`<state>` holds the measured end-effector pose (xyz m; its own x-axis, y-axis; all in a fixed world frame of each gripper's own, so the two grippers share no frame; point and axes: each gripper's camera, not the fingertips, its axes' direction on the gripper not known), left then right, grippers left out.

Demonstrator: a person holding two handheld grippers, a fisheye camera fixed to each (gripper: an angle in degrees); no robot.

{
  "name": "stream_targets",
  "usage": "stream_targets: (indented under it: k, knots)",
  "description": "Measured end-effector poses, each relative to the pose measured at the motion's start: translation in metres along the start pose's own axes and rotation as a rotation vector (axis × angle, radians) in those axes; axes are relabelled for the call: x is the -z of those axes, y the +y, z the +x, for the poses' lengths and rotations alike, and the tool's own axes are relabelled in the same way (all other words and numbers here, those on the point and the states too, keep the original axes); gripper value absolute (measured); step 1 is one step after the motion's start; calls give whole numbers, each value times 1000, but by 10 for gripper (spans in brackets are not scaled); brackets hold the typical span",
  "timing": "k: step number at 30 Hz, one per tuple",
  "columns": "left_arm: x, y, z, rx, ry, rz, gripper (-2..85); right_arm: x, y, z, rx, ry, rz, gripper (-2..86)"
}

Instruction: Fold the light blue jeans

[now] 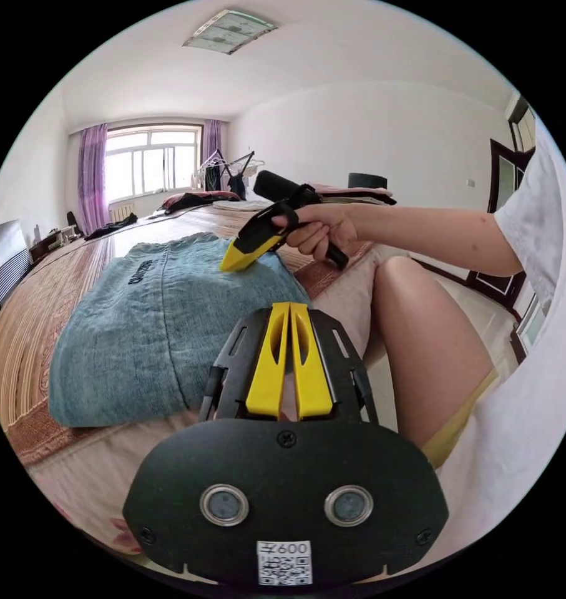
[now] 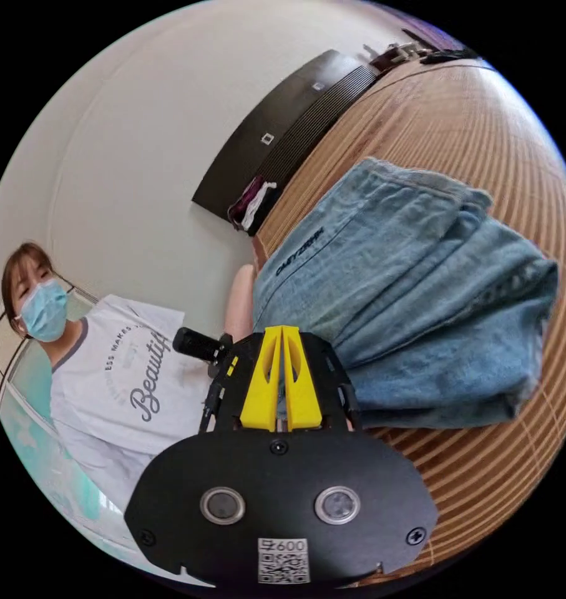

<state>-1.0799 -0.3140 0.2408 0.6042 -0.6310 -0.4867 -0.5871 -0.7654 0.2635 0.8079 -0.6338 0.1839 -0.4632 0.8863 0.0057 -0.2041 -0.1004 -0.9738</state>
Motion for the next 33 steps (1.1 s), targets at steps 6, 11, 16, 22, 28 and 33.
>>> stream_targets:
  k: [6, 11, 16, 22, 28, 33]
  knots:
    - [-10, 17, -7, -60, -17, -8, 7, 84, -9, 57, -202, 337, 314, -9]
    - [-18, 36, -11, -91, -49, 4, 6, 79, -8, 24, -75, 370, 471, -9]
    - [-24, 51, -21, -103, -46, 16, 5, -51, -50, 50, 46, 279, -29, -8]
    - [-31, 66, -33, -100, -42, 16, 3, 1, -45, 187, -247, 307, 205, -8]
    - [-37, 83, -39, -128, -55, 40, 3, 22, 27, 148, -157, 918, 421, -6]
    - [-39, 91, -38, -191, -84, 50, 4, 19, 123, 170, -138, 594, 409, 31]
